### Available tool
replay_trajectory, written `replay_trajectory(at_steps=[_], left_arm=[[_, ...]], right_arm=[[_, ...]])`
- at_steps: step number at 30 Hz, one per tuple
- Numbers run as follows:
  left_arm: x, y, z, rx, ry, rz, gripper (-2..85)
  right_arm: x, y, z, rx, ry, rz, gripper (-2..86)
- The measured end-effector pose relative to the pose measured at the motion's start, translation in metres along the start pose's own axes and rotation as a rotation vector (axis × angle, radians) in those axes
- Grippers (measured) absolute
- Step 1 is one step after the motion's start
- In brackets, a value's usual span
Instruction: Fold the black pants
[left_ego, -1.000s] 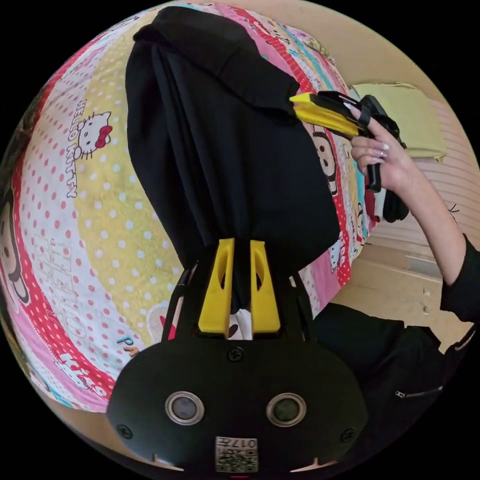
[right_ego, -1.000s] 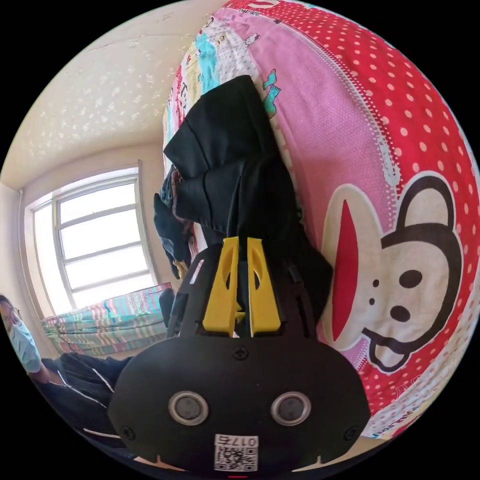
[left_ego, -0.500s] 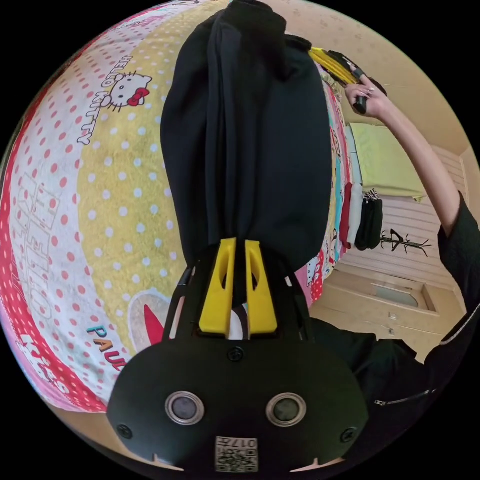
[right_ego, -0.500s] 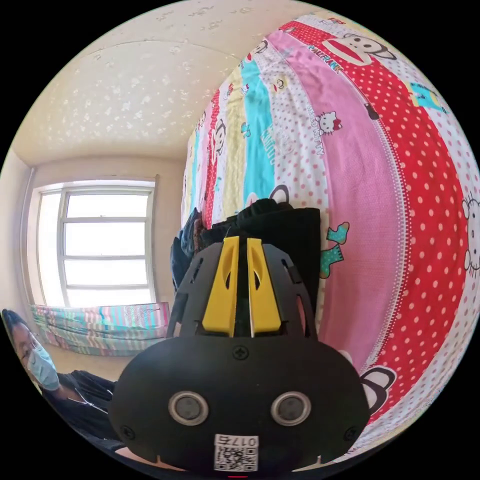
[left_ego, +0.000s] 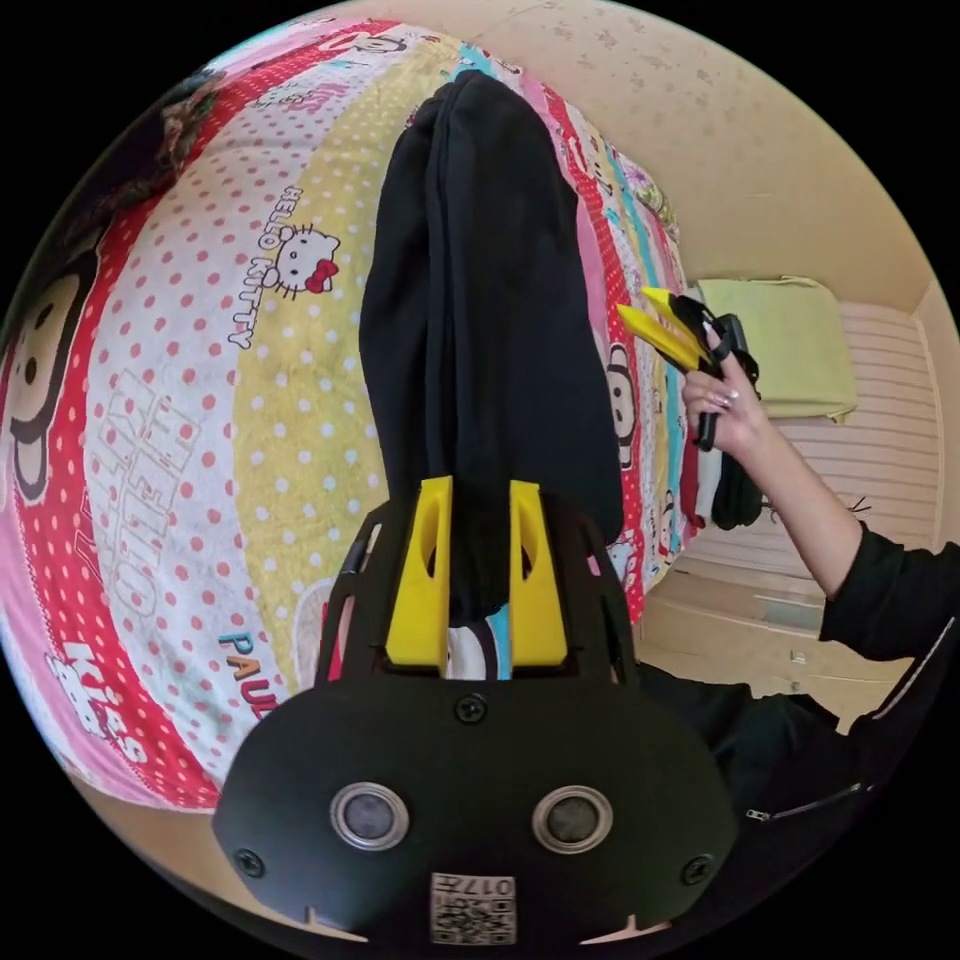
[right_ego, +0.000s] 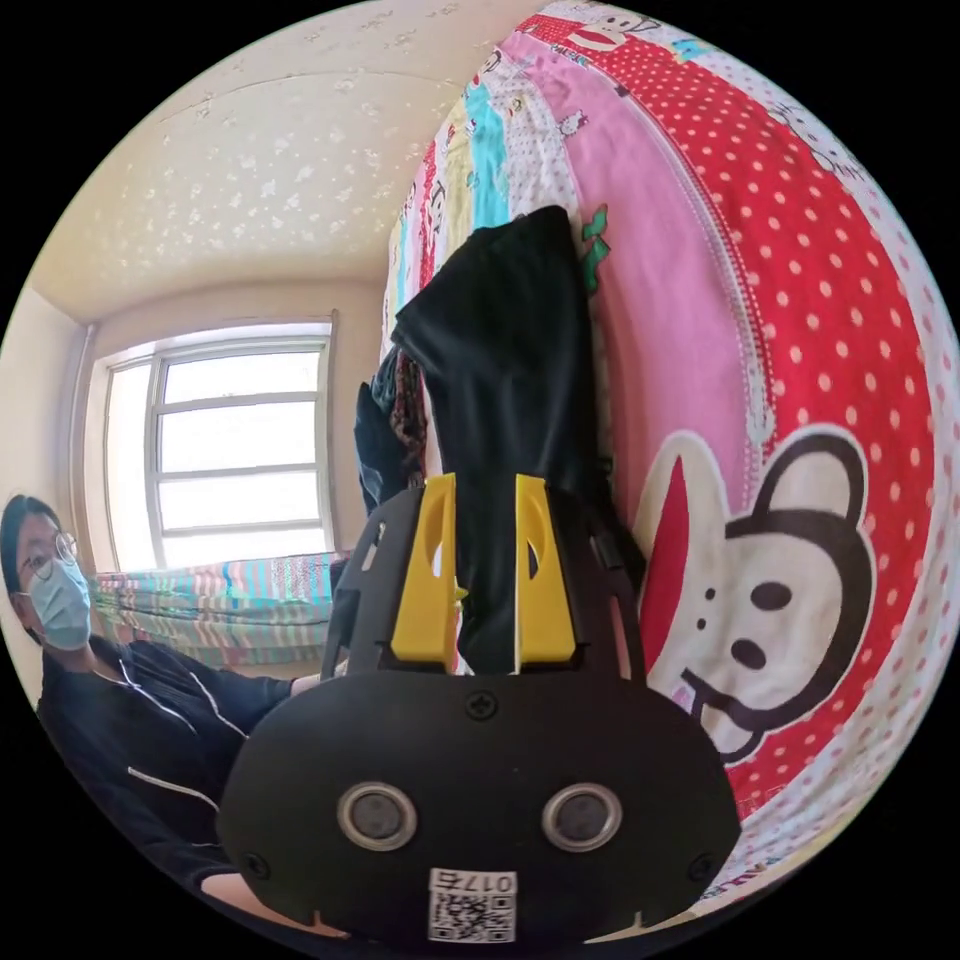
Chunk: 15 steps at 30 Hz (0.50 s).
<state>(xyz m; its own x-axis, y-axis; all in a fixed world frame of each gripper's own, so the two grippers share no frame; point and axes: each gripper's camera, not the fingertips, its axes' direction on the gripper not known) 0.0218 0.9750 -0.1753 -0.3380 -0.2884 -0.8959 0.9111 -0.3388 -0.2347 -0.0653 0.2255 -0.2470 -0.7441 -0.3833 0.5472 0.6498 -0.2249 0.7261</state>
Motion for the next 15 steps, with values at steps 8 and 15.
replay_trajectory(at_steps=[8,15], left_arm=[[-0.005,-0.014,0.012,-0.117,-0.042,-0.045,3.6],[-0.017,0.031,0.008,-0.042,-0.037,-0.149,3.7]], right_arm=[[0.049,0.083,0.006,-0.061,0.024,0.09,8.5],[0.071,0.103,0.001,-0.217,0.211,0.038,11.5]])
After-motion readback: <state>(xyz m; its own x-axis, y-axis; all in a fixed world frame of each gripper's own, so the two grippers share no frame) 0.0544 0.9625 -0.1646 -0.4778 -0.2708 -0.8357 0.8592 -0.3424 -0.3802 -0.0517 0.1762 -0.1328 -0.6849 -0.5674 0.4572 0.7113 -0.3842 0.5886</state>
